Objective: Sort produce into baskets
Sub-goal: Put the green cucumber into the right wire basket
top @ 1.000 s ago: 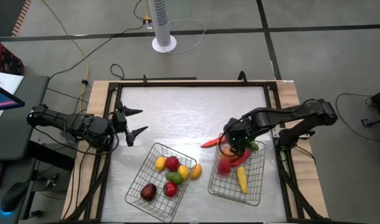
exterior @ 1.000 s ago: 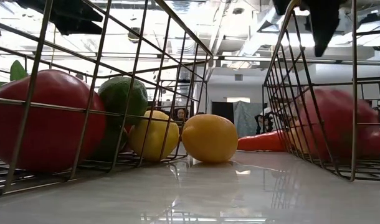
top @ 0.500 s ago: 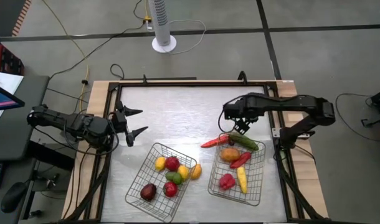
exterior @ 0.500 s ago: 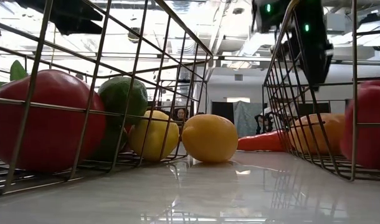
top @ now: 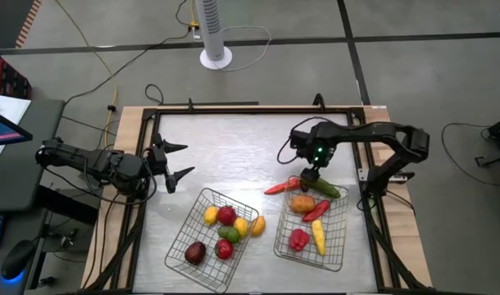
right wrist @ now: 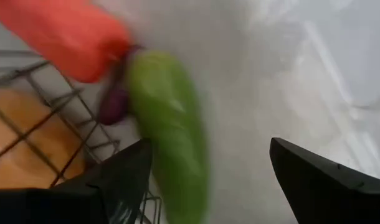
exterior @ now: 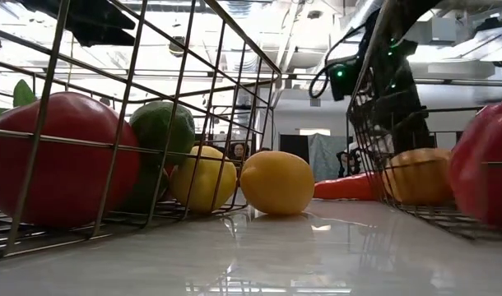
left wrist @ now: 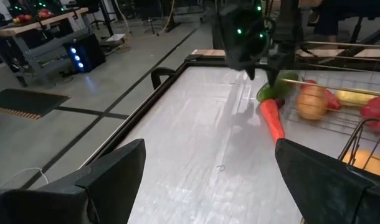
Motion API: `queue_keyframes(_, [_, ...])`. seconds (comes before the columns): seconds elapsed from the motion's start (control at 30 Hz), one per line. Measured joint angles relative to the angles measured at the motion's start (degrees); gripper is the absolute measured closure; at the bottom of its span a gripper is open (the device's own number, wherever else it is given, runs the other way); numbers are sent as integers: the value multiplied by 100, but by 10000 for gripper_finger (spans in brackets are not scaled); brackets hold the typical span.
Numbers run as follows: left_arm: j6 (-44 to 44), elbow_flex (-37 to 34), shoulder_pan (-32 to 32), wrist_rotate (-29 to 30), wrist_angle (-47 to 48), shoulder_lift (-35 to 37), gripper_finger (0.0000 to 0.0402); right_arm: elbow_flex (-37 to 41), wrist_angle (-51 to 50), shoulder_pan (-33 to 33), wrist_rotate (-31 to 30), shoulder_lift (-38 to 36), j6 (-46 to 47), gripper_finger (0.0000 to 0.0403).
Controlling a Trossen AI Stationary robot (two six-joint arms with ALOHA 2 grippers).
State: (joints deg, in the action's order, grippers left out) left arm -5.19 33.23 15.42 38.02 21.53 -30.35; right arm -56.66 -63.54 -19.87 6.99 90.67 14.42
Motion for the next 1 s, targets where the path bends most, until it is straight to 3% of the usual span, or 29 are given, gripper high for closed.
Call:
queue_keyframes(0.27, [0,0,2,15,3,0,56,-66,169,277,14,614,-303,51])
queue_keyframes(0.43, [2,0,2,15,3,0,56,-53,77,239,-428,809,-337,59])
queue_keyframes(0.8, [20,0,1,14,15,-1,56,-54,-274,57,-567,796,-169,128])
queue_keyframes(1.0, [15,0,1,13,96,-2,56,-53,-284,65,-705,798,-1,185])
